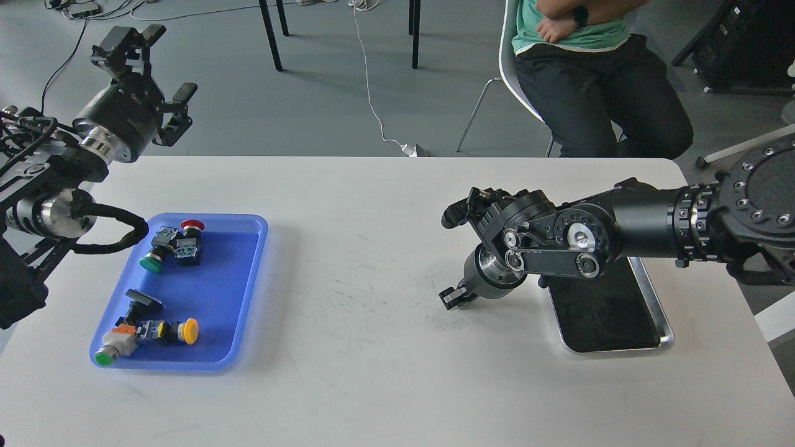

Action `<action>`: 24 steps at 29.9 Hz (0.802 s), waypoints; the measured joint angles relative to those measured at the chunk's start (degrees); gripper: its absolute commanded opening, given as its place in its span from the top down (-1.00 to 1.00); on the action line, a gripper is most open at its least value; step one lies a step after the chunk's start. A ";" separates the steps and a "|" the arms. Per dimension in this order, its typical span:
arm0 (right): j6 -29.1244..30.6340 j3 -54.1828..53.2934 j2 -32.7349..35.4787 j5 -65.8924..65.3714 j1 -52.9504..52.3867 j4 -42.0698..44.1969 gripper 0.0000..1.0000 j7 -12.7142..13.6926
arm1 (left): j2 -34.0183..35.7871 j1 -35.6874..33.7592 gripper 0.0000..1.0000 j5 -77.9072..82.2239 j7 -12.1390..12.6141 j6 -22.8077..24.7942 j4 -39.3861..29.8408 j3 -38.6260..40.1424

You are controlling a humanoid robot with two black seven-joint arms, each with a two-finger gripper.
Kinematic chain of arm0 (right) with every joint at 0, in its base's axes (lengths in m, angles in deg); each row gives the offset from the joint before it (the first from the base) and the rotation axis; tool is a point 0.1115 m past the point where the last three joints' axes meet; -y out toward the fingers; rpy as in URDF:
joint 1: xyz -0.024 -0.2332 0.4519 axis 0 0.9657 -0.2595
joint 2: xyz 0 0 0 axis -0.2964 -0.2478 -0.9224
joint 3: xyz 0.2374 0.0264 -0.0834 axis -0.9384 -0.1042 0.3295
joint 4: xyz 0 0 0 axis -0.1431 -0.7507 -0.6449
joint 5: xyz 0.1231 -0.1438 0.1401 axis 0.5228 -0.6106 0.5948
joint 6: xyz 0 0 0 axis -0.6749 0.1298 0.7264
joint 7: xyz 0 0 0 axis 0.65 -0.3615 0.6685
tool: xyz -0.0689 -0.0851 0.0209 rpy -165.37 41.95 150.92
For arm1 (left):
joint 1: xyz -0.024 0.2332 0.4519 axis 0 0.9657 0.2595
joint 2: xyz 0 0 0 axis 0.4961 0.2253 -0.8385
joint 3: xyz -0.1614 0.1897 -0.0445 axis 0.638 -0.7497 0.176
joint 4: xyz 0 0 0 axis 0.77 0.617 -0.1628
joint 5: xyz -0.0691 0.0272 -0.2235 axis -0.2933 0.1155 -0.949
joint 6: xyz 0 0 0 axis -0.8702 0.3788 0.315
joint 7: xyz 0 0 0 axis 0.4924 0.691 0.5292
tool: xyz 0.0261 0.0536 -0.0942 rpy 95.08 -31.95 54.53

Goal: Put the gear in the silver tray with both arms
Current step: 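Lower the right gripper onto the black part and grasp it, then carry the black part into the metal tray and open the right gripper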

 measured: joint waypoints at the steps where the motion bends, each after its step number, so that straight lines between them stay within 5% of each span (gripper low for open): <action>1: -0.01 -0.29 0.39 0.18 -0.47 -0.13 0.96 0.01 | 0.00 0.00 -0.95 0.00 0.00 -0.01 0.00 0.02; 6: -0.02 -4.74 8.08 0.76 -5.25 -3.14 0.97 -0.01 | 0.01 0.00 -0.95 0.00 0.00 -0.13 0.08 0.04; 18: -0.01 -9.29 41.72 -2.35 -8.88 -15.55 0.96 -0.86 | -0.49 -0.01 -0.95 0.14 0.00 -1.14 0.08 0.03; 24: -0.01 -11.03 47.32 -8.79 -1.95 -15.09 0.96 -1.66 | -1.06 -0.19 -0.95 0.31 0.04 -1.42 0.09 -0.08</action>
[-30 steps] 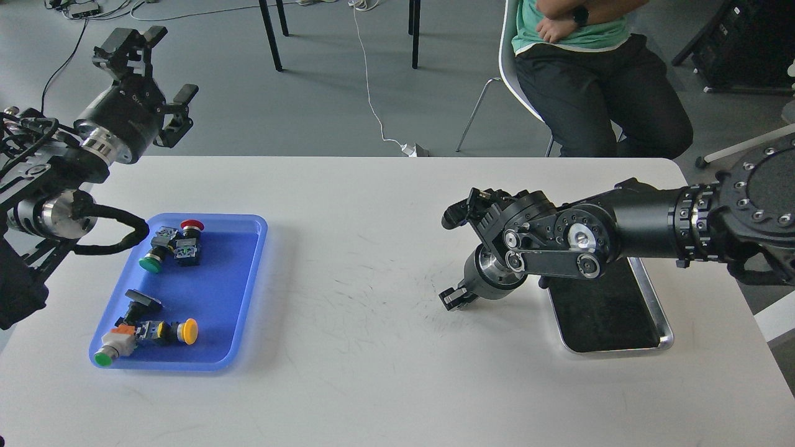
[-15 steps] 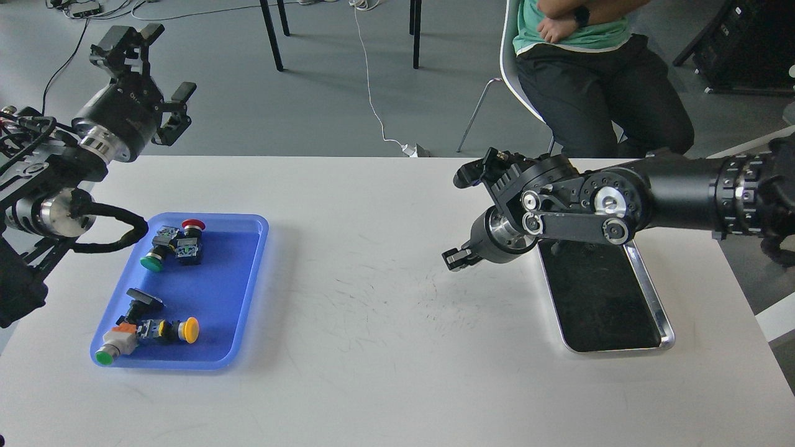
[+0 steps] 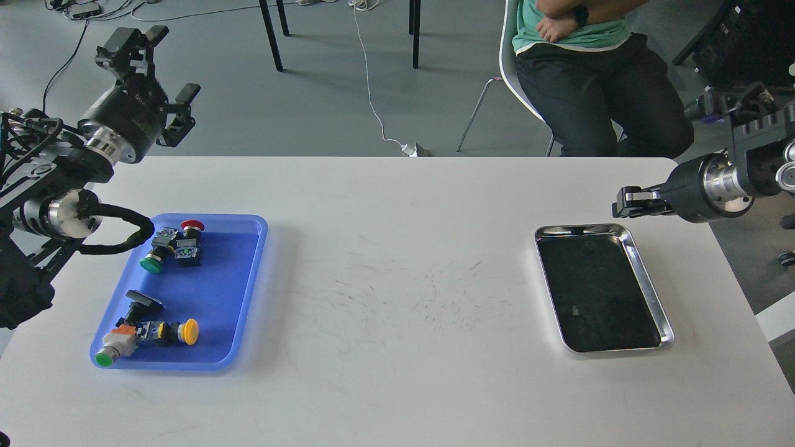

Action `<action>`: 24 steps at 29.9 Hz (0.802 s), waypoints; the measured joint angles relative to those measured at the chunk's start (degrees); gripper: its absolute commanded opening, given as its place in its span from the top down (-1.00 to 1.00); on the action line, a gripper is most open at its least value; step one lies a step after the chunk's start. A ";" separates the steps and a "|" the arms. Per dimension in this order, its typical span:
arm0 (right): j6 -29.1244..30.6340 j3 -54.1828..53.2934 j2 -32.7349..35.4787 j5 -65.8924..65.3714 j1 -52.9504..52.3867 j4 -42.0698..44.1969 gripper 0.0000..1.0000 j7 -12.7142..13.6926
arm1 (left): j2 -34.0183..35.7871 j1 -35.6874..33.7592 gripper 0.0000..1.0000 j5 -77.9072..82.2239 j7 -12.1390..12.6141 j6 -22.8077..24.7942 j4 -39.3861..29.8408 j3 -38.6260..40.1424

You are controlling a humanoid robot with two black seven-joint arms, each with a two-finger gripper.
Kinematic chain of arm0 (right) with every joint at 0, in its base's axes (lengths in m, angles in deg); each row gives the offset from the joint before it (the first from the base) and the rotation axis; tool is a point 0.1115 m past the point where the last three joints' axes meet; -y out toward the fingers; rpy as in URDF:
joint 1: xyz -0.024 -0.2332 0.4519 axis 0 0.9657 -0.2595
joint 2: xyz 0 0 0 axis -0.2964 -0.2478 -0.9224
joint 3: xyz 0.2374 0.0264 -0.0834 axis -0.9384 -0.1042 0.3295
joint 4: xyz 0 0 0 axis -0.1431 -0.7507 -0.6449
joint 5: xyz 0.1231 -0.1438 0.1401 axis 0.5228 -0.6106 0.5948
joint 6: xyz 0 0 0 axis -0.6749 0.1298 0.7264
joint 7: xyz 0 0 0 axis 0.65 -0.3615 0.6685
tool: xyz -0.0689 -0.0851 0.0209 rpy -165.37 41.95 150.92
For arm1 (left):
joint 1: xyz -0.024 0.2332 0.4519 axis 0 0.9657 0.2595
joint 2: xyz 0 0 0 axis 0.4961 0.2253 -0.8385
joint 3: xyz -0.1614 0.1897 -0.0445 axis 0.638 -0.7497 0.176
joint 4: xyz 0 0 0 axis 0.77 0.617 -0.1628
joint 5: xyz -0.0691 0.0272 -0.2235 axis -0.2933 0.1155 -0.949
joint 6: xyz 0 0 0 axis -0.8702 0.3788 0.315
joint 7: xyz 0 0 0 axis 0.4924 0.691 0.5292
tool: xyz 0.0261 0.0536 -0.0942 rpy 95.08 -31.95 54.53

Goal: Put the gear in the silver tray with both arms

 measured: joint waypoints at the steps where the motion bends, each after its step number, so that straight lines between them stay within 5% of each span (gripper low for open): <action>1: 0.00 -0.79 0.05 -0.72 1.86 0.52 0.96 -0.02 | -0.10 -0.04 -0.95 0.02 0.02 -0.15 0.00 -0.02; 13: -0.01 -8.07 -4.07 -5.34 16.88 5.12 0.73 -0.04 | -0.44 -0.24 -0.95 0.05 0.04 -0.69 0.00 -0.18; 17: -0.01 -8.11 -5.48 -5.36 17.80 5.93 0.40 -0.01 | -0.44 -0.24 -0.95 0.06 0.09 -0.69 0.00 -0.24; 19: -0.01 -8.11 -5.90 -5.37 18.04 5.98 0.01 0.03 | -0.44 -0.24 -0.95 0.11 0.11 -0.70 0.00 -0.24; 21: -0.01 -8.13 -6.13 -5.37 18.20 6.00 -0.62 0.05 | -0.44 -0.24 -0.95 0.13 0.12 -0.69 0.00 -0.27; 24: -0.01 -8.47 -6.24 -5.28 18.37 6.02 -0.82 0.06 | -0.44 -0.24 -0.95 0.13 0.12 -0.70 0.00 -0.29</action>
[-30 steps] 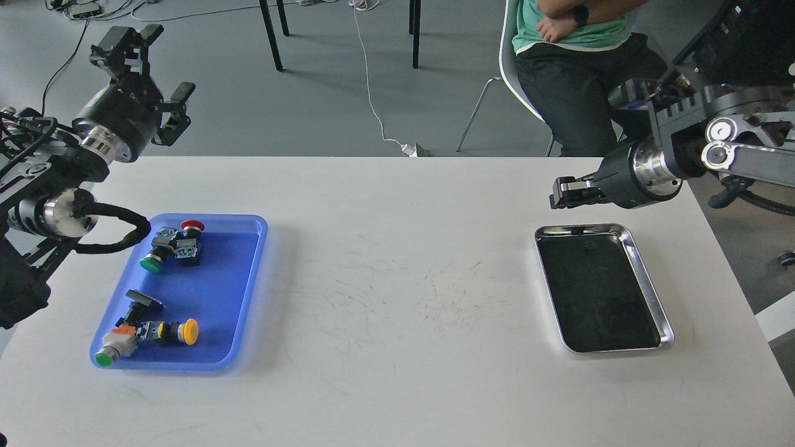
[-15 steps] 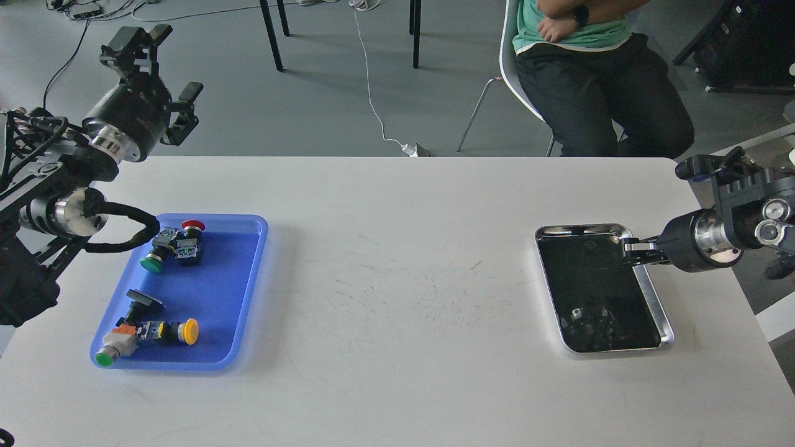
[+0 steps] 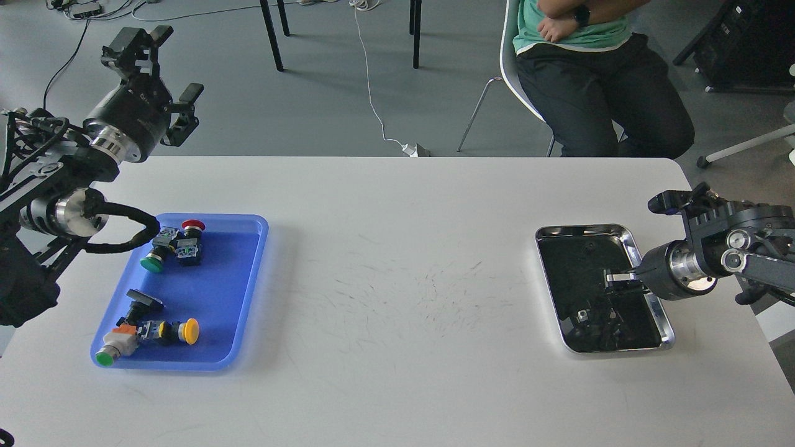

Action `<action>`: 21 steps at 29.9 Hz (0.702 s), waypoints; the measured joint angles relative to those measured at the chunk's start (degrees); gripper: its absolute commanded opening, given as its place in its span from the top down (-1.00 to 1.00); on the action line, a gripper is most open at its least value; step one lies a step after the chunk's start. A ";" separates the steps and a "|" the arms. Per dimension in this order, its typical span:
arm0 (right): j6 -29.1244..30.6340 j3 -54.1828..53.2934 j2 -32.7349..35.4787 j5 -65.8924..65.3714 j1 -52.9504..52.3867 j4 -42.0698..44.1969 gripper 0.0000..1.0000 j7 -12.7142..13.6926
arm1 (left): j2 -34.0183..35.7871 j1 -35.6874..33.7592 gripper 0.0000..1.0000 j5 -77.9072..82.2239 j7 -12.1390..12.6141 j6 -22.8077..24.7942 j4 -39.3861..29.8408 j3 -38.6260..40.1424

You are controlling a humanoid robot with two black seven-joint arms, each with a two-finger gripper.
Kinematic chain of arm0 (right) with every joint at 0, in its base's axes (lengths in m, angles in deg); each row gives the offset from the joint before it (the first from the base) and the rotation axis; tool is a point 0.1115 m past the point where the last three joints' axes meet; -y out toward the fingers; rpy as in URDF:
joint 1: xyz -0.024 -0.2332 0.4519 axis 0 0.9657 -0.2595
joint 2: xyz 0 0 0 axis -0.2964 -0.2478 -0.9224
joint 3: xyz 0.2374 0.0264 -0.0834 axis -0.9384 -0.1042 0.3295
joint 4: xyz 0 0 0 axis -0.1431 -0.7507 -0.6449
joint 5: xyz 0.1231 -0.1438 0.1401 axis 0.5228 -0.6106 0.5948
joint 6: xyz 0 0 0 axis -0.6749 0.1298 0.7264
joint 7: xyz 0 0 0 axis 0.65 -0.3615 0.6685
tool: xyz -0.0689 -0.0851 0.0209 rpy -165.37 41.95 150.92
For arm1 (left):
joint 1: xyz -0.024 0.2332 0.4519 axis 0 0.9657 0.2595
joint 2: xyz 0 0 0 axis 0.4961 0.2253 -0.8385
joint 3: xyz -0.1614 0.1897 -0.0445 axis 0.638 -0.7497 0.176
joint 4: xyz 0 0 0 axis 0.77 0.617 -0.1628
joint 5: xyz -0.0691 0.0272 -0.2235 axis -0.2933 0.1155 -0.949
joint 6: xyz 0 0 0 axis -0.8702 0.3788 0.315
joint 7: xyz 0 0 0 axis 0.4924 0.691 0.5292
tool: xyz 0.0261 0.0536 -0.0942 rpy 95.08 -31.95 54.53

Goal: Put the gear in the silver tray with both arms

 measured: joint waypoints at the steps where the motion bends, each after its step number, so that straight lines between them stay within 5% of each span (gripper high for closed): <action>1: 0.00 -0.26 0.00 0.11 0.06 0.00 -0.86 0.00 | 0.00 0.00 -0.95 0.00 0.00 -0.03 0.00 -0.01; 14: 0.01 -16.90 1.25 3.64 0.72 0.89 -0.91 -0.02 | 0.12 -0.19 -0.95 0.00 0.08 -0.26 0.52 0.25; 21: -5.35 -35.41 -5.32 19.44 5.63 16.34 -0.91 -1.08 | -1.25 -0.19 -0.95 -0.55 -0.01 -0.85 2.80 0.54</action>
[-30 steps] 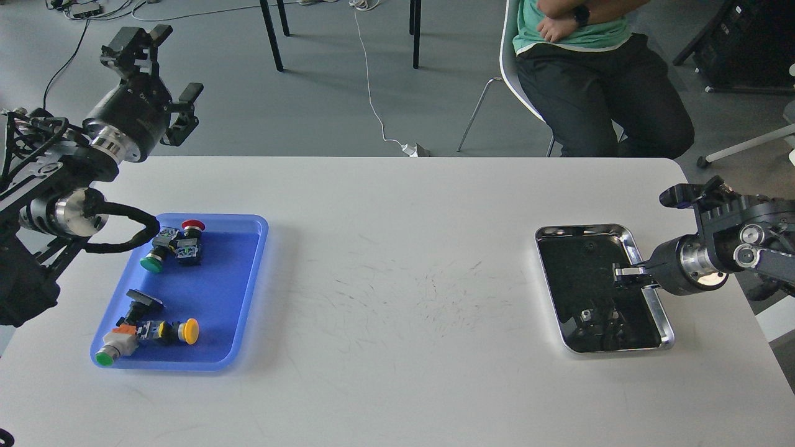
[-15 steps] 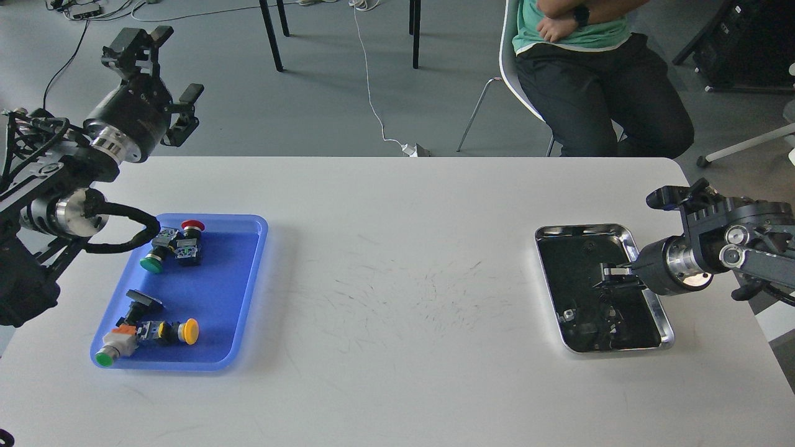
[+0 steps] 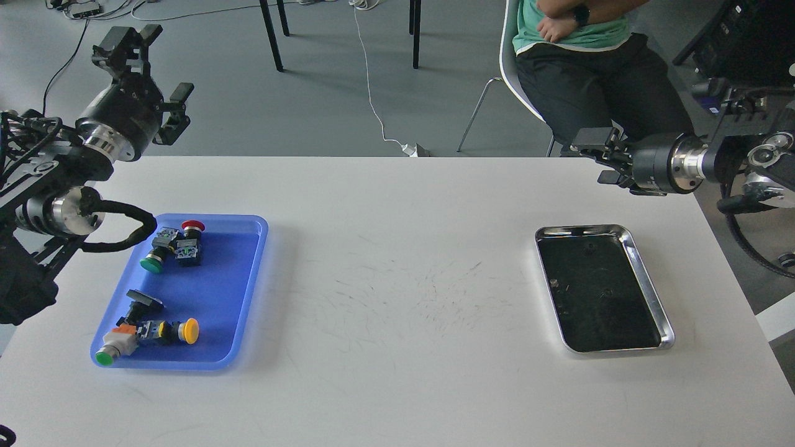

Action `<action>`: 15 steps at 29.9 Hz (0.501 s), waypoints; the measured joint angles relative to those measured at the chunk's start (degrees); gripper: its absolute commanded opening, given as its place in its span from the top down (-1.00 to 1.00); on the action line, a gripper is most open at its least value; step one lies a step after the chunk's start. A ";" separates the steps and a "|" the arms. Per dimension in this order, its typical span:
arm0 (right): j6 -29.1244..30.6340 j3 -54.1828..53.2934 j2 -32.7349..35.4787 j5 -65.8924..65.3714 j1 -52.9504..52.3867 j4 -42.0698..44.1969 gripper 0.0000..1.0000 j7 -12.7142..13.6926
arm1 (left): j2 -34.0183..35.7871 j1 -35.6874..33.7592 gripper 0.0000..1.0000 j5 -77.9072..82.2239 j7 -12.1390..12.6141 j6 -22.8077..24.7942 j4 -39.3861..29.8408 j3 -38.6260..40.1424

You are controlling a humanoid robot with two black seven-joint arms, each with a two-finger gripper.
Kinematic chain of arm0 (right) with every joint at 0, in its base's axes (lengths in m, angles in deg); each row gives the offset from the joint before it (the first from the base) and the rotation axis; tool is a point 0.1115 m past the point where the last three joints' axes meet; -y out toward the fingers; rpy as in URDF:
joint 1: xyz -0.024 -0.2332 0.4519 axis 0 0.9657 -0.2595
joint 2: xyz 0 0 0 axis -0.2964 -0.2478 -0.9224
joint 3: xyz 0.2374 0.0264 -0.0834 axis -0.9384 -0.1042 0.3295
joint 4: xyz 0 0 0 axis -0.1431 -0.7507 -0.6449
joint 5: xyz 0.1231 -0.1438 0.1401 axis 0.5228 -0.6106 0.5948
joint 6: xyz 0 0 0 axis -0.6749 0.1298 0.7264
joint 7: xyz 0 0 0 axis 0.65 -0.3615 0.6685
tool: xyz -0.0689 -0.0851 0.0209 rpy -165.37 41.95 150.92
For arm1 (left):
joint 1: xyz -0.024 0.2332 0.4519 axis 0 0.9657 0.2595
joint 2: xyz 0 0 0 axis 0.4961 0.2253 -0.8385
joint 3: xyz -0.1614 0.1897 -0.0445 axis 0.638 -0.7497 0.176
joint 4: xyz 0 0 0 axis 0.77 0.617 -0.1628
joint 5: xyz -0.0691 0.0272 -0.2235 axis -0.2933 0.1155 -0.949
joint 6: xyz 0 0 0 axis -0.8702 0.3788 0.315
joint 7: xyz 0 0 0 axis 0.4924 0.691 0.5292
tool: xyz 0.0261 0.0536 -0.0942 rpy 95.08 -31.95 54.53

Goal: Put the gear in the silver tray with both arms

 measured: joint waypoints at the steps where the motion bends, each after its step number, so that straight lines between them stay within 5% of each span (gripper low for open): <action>1: -0.74 -3.25 -1.79 2.68 0.73 3.67 -0.91 -0.85 | -0.60 0.00 -0.95 -0.07 0.11 0.04 0.74 0.03; 8: -0.77 -21.88 -6.18 29.59 5.79 22.22 -0.92 -4.98 | -6.63 -0.71 -0.95 -1.50 0.71 1.14 7.58 1.99; 15: 4.66 -30.38 -6.58 50.91 15.73 21.95 -0.94 -5.19 | -13.26 -4.26 -0.95 -6.67 0.78 6.01 17.68 3.74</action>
